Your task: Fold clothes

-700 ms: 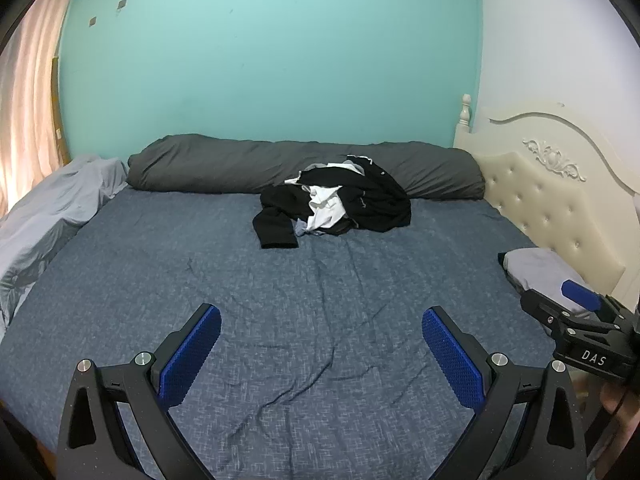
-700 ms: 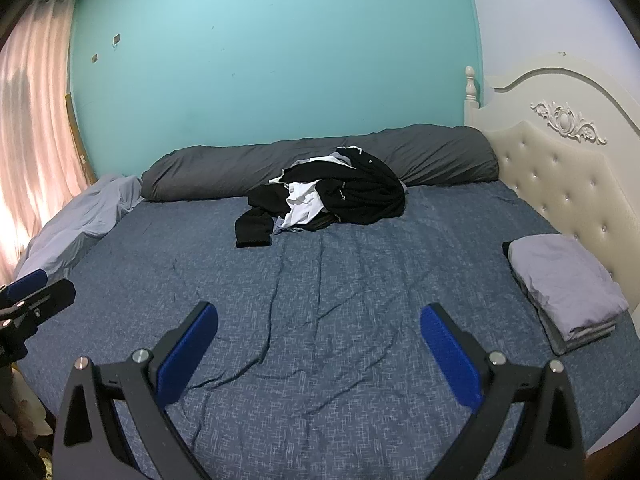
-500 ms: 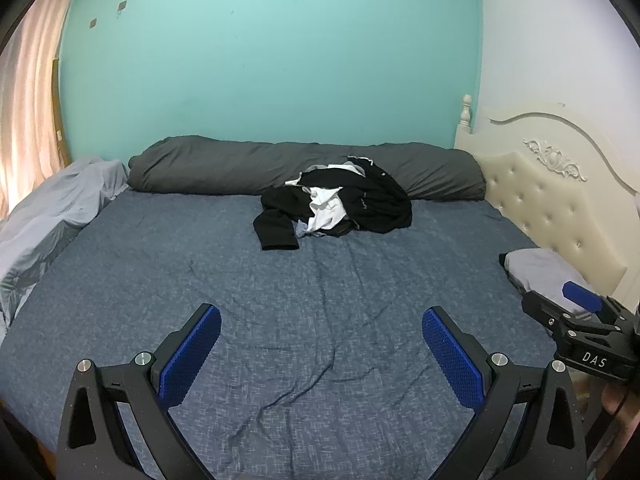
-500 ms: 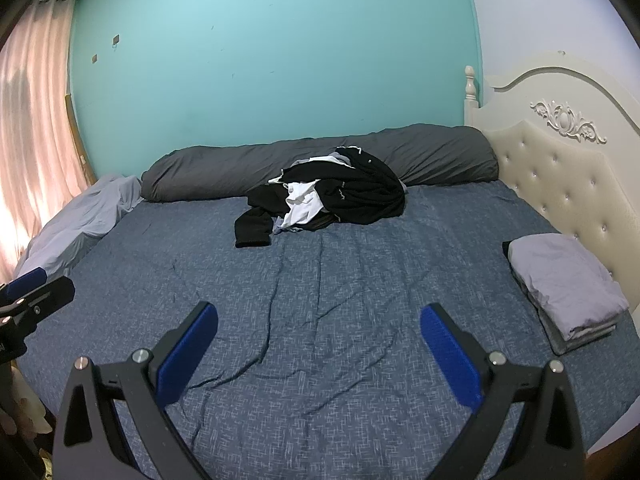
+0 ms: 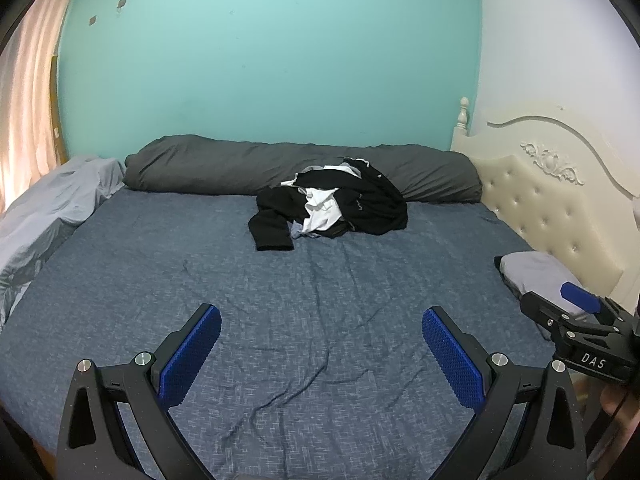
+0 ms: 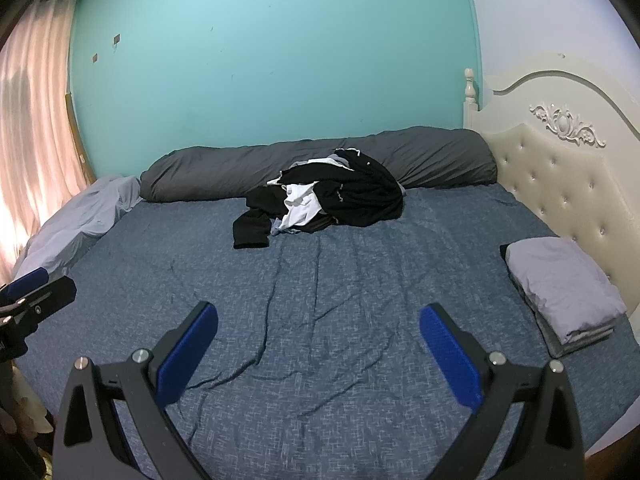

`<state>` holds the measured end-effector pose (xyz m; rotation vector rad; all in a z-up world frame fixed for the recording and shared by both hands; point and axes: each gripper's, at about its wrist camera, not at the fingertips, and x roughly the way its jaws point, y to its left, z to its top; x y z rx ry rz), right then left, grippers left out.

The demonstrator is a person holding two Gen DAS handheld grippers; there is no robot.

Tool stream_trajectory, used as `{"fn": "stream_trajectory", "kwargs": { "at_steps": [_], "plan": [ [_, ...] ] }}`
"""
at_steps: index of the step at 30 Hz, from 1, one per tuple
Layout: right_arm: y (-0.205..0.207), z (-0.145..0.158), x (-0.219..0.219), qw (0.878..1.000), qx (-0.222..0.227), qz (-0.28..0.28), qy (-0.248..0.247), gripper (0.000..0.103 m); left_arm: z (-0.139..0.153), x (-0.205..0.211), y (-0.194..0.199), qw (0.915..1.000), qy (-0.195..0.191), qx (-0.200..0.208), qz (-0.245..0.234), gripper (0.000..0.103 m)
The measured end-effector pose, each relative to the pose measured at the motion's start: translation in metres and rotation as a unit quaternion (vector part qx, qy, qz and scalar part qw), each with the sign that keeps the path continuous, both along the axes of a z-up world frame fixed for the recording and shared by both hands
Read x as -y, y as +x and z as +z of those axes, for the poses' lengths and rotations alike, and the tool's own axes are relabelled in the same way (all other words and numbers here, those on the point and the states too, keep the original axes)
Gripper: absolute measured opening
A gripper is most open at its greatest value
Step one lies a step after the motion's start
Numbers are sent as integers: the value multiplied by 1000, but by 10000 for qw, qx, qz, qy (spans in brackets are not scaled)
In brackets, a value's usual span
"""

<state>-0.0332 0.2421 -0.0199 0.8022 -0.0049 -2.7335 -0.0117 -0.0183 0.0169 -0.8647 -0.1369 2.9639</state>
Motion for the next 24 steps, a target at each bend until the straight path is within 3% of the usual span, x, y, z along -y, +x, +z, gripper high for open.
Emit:
{"fn": "stream_trajectory", "kwargs": {
  "at_steps": [24],
  "plan": [
    [-2, 5, -5, 10000, -8, 5, 25, 102, -13, -18, 4, 10000, -68, -47, -43, 103]
  ]
}}
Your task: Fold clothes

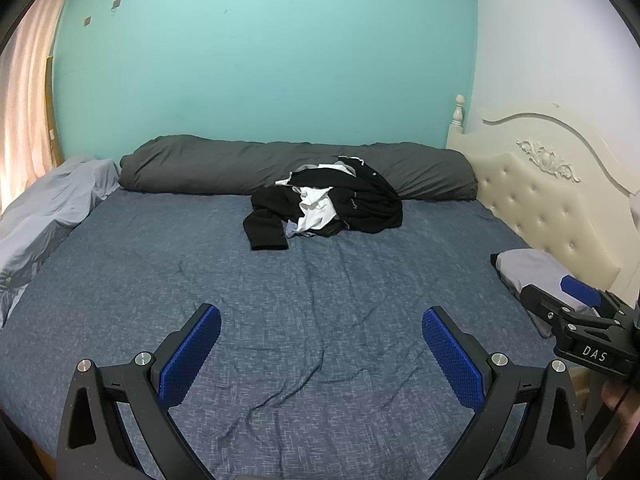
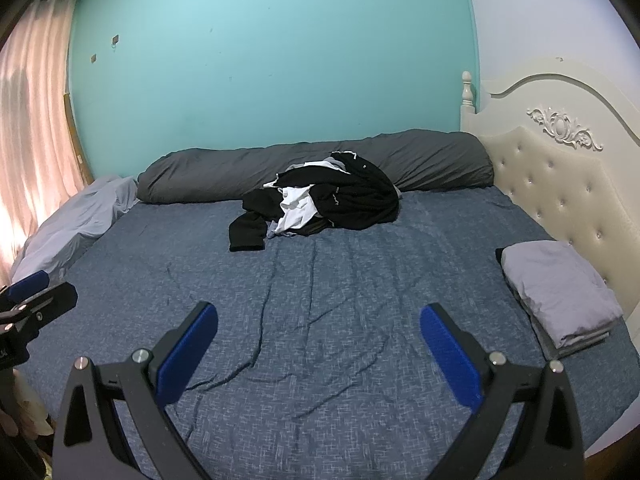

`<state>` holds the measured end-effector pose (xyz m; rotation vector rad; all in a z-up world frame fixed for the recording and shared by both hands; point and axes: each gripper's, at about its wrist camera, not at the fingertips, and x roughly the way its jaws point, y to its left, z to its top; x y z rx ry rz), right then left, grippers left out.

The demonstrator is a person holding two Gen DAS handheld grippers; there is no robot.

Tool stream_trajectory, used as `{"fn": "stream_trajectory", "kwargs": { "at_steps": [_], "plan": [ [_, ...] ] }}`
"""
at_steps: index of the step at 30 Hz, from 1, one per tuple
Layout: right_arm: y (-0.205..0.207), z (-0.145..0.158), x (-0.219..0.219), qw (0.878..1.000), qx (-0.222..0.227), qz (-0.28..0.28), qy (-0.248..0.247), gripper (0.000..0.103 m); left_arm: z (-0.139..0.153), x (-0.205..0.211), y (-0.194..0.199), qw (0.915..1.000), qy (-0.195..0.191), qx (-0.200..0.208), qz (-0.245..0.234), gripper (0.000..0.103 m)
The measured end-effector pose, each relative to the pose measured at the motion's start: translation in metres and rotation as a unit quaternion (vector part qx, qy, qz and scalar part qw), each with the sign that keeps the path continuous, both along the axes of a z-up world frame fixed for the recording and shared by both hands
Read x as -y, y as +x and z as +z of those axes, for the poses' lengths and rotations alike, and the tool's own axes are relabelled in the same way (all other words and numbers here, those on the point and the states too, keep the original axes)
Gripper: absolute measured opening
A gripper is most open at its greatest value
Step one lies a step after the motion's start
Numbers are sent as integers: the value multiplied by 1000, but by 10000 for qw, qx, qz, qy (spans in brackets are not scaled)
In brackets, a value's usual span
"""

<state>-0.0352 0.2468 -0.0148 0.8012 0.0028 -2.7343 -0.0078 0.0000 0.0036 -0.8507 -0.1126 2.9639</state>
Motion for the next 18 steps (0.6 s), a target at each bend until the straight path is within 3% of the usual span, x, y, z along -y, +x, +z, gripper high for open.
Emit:
{"fn": "stream_trajectory", "kwargs": {
  "at_steps": [18],
  "plan": [
    [-4, -3, -1, 10000, 19, 33, 9, 102, -6, -2, 1, 10000, -29, -13, 34, 103]
  ]
}}
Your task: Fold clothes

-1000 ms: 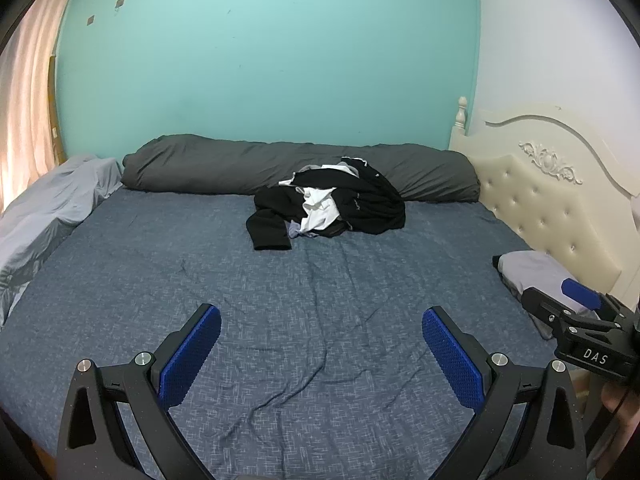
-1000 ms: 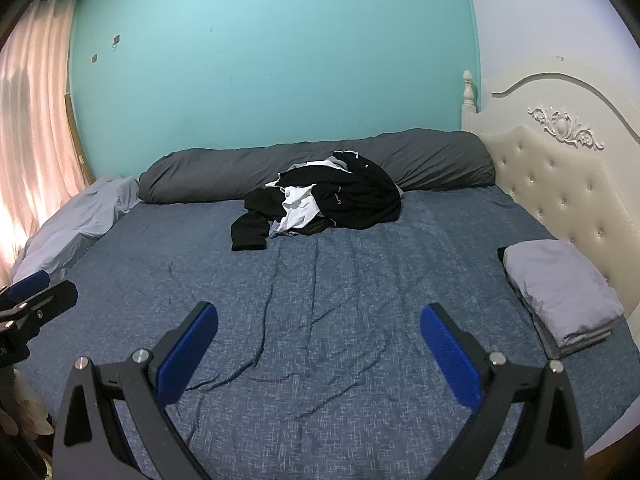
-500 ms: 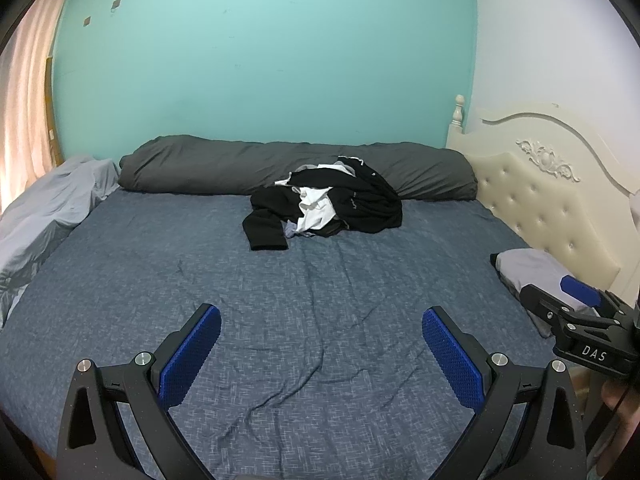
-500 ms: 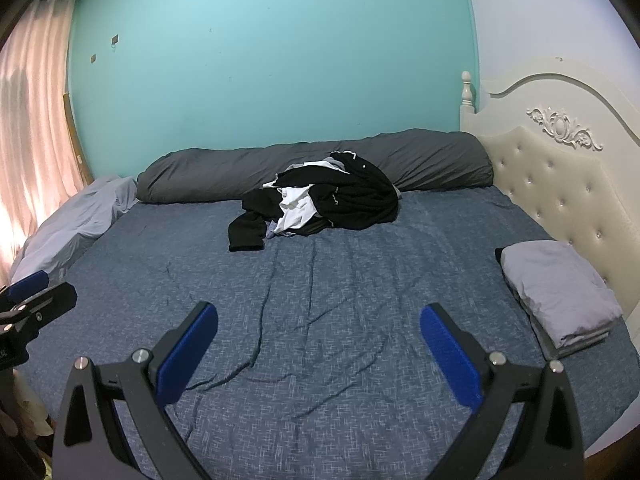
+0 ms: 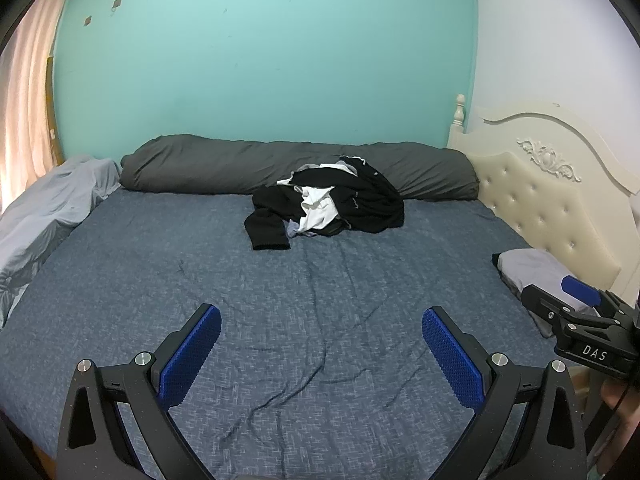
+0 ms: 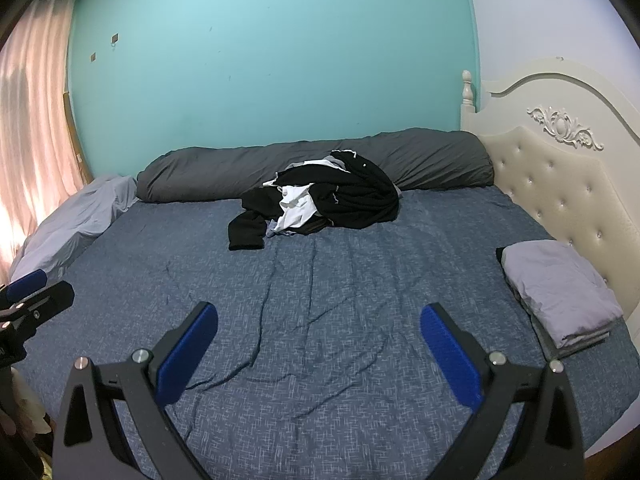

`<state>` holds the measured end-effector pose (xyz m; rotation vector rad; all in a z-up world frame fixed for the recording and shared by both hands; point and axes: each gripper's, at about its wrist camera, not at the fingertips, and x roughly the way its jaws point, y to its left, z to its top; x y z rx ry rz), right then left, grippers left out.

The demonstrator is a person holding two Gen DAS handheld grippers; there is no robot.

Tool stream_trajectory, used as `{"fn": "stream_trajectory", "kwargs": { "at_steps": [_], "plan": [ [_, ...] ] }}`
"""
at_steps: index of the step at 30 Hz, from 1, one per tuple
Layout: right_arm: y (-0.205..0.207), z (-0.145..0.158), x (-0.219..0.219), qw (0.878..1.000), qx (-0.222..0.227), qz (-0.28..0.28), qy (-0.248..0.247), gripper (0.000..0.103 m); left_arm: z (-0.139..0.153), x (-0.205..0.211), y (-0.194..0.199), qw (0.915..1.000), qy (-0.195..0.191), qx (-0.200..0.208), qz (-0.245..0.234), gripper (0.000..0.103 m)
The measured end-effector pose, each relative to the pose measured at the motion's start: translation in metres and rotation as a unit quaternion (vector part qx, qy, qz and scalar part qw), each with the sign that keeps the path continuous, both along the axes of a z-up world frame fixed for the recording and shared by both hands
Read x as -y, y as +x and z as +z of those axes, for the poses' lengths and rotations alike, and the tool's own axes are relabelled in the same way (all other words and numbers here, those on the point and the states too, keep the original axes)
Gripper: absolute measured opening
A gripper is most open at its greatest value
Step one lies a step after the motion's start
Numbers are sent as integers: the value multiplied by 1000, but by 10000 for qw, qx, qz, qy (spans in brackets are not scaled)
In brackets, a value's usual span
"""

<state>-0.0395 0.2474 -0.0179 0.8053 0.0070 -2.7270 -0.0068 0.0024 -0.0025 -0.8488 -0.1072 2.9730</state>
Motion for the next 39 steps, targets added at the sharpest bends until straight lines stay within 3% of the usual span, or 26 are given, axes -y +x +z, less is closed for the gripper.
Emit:
{"fn": "stream_trajectory", "kwargs": {
  "at_steps": [12, 20, 26, 33, 39],
  "plan": [
    [-13, -9, 1, 10000, 49, 37, 3, 102, -6, -2, -14, 10000, 10, 79, -34, 103],
    [-62, -33, -1, 9994, 191, 282, -98, 102, -27, -2, -58, 9996, 94, 272, -60, 103],
    [-141, -68, 3, 9979, 448, 397, -227, 102, -58, 0, -124, 9992, 70, 386, 12, 103],
    [-257, -117, 24, 9974, 513, 490, -148, 102, -105, 5, -247, 9984, 160, 534, -12, 103],
    [-355, -152, 50, 9960, 566, 696, -20, 103, -144, 29, -345, 9959, 501, 753, 40, 103]
  ]
}}
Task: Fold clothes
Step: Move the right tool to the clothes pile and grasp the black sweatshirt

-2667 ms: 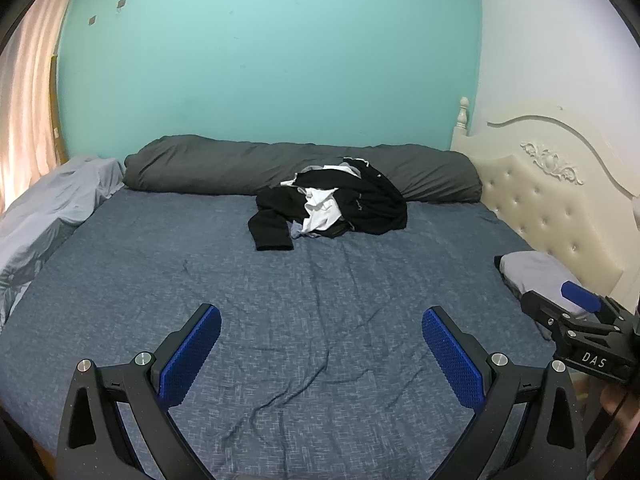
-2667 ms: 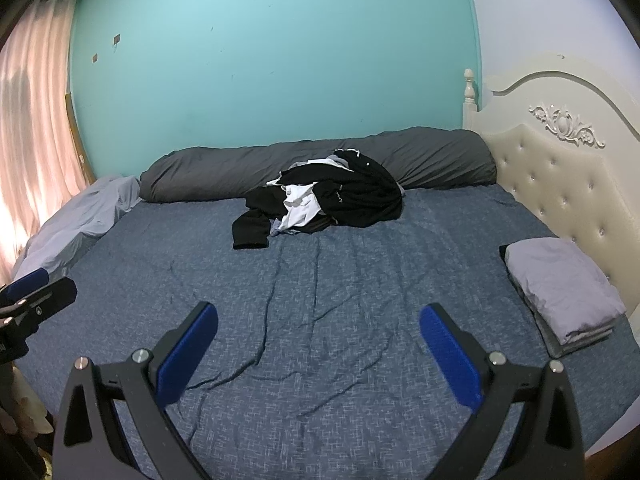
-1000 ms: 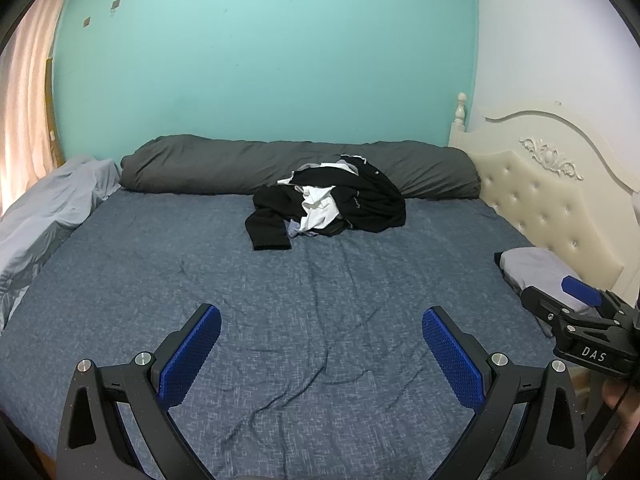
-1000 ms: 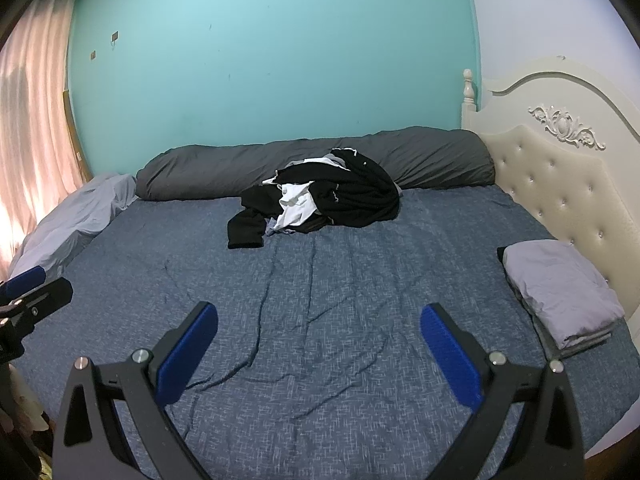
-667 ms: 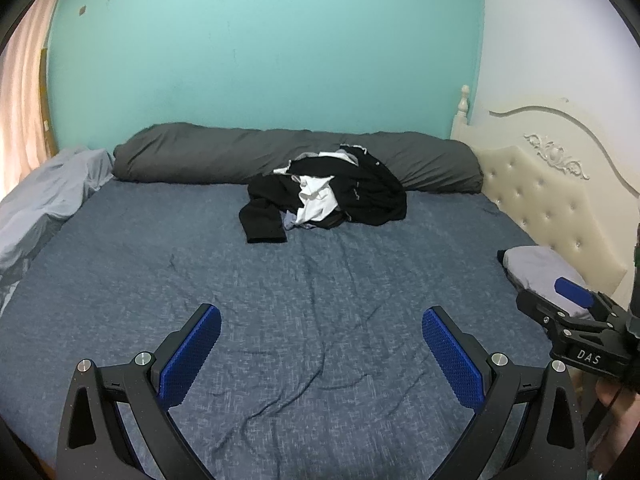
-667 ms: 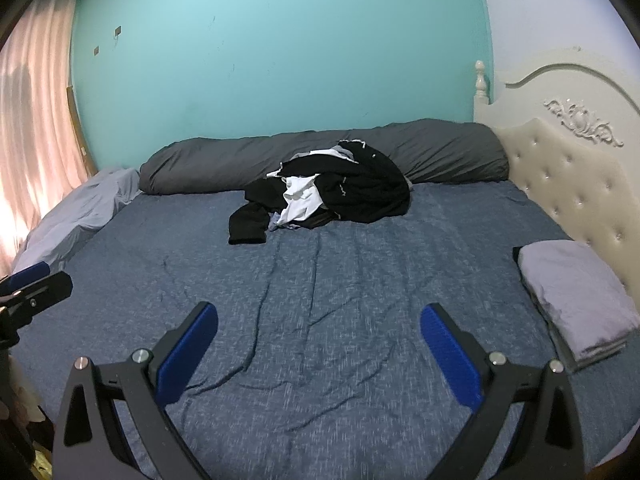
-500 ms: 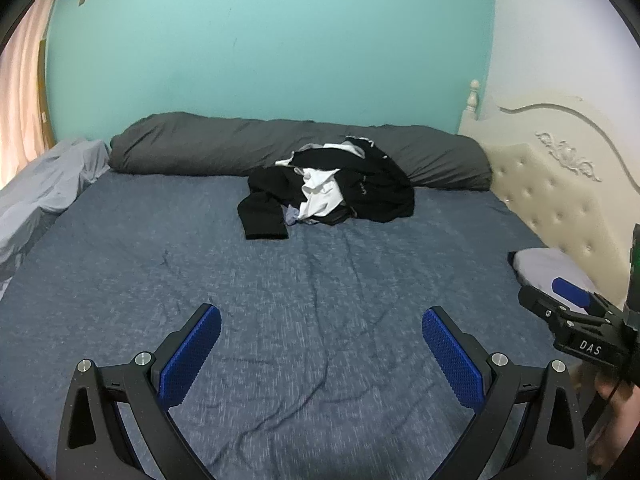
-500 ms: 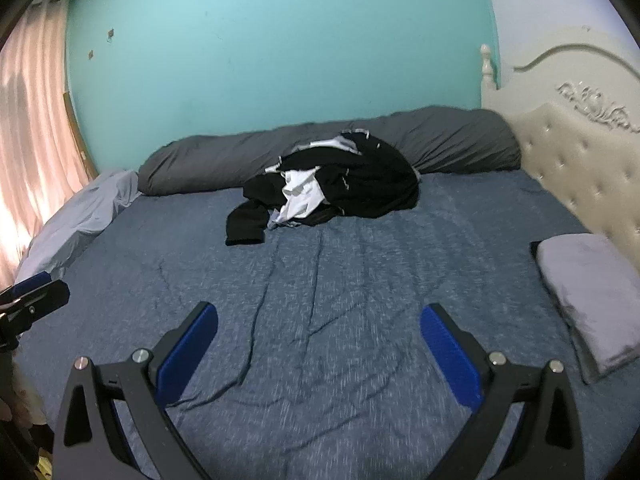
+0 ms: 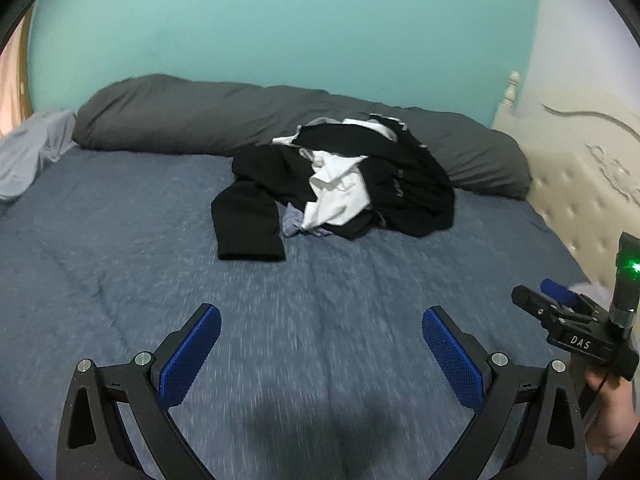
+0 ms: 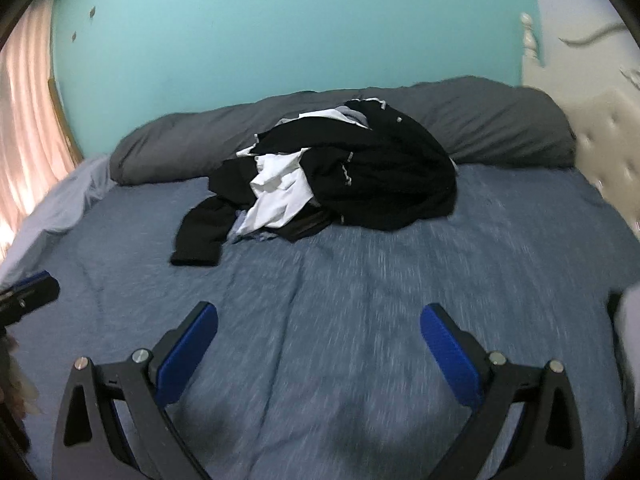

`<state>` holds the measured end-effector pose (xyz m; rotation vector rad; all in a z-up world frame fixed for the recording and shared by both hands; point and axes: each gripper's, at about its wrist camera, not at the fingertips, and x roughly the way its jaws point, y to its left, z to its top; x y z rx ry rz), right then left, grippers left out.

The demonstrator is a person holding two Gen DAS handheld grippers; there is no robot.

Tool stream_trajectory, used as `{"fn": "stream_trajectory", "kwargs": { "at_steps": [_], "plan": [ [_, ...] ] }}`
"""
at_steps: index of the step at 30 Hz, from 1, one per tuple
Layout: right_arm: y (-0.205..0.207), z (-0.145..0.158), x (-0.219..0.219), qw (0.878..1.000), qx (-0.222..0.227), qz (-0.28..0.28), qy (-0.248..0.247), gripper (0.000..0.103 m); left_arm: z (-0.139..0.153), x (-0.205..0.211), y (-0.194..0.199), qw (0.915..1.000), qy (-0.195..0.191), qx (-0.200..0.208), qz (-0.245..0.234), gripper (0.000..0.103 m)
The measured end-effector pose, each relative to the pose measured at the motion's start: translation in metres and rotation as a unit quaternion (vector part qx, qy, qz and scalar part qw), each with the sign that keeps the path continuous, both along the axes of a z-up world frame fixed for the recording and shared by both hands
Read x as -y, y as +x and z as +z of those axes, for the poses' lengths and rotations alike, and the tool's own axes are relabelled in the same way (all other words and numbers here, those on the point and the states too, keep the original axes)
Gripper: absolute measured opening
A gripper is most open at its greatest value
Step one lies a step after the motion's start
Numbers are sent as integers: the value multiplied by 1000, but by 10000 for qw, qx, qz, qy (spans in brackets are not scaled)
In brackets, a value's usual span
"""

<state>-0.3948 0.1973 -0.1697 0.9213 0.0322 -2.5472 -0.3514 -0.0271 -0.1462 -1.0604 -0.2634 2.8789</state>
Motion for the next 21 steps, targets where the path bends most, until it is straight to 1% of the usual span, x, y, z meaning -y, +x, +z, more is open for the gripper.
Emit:
{"fn": "stream_trajectory", "kwargs": {
  "at_steps": [2, 6, 10, 13, 16, 17, 20, 21],
  "plan": [
    [-30, -6, 12, 10000, -3, 84, 30, 103, -10, 9, -24, 9999, 58, 108, 35, 103],
    [-78, -17, 27, 9999, 93, -16, 104, 103, -18, 20, -69, 9998, 35, 160, 136, 103],
    [-127, -29, 41, 9998, 124, 11, 186, 103, -21, 25, -101, 9997, 77, 162, 165, 103],
    [-153, -37, 50, 9996, 104, 74, 260, 103, -25, 29, -125, 9996, 115, 198, 184, 103],
    [-180, -50, 58, 9991, 251, 90, 321, 102, -32, 32, -146, 9993, 113, 263, 249, 103],
    [-188, -54, 61, 9989, 296, 89, 350, 100, -34, 33, -152, 9992, 119, 282, 260, 103],
    [-216, -66, 68, 9982, 416, 79, 436, 88, -42, 37, -168, 9989, 162, 308, 309, 103],
    [-226, -71, 72, 9975, 447, 61, 547, 87, -45, 39, -172, 9988, 165, 314, 323, 103]
  ]
}}
